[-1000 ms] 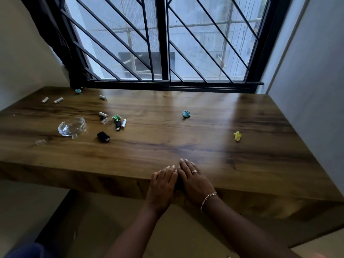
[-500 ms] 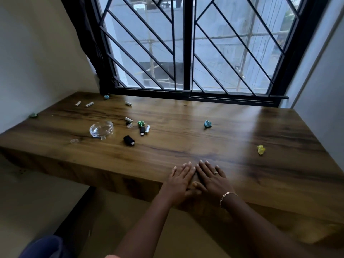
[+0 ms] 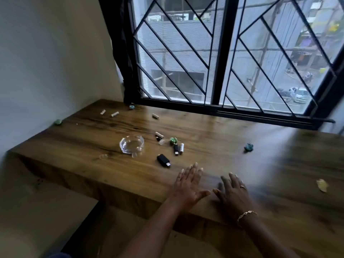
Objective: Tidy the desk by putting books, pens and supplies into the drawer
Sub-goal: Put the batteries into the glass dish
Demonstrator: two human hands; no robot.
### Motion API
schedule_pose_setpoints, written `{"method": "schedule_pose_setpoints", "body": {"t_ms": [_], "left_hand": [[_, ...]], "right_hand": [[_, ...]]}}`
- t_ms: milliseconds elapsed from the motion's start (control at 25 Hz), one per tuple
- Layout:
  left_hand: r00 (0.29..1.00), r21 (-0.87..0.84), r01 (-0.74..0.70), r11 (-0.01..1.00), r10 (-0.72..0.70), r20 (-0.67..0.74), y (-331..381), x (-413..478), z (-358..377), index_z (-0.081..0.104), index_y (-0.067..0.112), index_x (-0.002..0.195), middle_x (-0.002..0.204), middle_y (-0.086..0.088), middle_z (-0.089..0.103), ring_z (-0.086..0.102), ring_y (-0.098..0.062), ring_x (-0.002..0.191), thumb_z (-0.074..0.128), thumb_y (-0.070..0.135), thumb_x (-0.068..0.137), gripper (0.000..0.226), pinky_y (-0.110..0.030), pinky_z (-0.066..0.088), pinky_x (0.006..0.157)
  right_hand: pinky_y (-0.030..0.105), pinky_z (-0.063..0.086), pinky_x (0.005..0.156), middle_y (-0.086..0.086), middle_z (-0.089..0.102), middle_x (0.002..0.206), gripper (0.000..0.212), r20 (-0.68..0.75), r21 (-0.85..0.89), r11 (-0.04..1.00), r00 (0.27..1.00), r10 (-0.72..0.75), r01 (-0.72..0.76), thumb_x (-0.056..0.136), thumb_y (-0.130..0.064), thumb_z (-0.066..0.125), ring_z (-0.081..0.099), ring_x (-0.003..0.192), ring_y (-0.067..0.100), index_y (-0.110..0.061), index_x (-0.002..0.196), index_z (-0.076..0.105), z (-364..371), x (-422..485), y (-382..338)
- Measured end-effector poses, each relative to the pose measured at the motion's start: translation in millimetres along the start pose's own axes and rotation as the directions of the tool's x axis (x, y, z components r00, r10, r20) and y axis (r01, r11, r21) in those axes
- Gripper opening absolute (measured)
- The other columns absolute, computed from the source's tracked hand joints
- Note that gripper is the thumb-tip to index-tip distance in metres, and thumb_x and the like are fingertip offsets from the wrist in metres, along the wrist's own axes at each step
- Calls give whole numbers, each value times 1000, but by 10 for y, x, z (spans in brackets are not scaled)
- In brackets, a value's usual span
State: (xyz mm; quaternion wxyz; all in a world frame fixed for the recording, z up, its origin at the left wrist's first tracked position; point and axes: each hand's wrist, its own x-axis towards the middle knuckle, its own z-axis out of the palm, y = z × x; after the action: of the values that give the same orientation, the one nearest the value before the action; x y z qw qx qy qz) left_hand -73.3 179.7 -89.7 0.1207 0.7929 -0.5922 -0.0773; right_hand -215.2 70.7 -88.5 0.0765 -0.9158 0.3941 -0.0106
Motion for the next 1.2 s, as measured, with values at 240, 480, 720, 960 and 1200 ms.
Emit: {"method": "schedule_pose_setpoints", "body": {"t_ms": [240,480,720,960,1200], "left_hand": [[992,-17,112,994,-113,-51,-833,-35,-317,-3,20,150,158,-5,-13,-13,-19,145,-19,84,51,119,-33,-15,112],[974,-34,190,981,-193,-121,-1525,-92,-454,1,20,150,158,-4,-11,-12,-17,145,-26,88,46,127,-33,-11,115],[948,-37,265,964,-267,-174,-2029,-79,-593,3,19,150,159,-4,-5,-8,-18,146,-21,92,44,131,-33,-3,117],[894,-101,346,933,-360,-267,-2488,84,-817,10,11,149,158,-7,1,3,-20,146,17,87,54,122,-29,3,116],[907,-188,377,907,-403,-125,-2780,293,-892,1,8,148,158,-8,-2,0,-18,146,57,75,62,123,-27,5,118]], "right_hand": [[33,4,117,13,6,156,72,4,48,998,999,-37,36,92,-59,27,4,145,25,-11,146,18,-33,495,-765],[32,8,117,11,11,155,64,-44,148,984,994,-96,101,94,-44,41,8,144,24,-9,145,21,-15,844,-1371],[32,22,112,6,19,154,59,-117,220,950,973,-200,222,95,-37,44,17,143,24,-10,144,26,-36,1220,-1843],[32,41,89,9,50,133,39,-183,265,928,958,-220,263,92,-23,51,51,117,31,-14,131,48,-70,1933,-2093],[32,44,79,11,58,117,25,-106,167,964,976,-191,207,91,-21,50,55,108,32,-11,112,60,-1,2676,-2247]]}}
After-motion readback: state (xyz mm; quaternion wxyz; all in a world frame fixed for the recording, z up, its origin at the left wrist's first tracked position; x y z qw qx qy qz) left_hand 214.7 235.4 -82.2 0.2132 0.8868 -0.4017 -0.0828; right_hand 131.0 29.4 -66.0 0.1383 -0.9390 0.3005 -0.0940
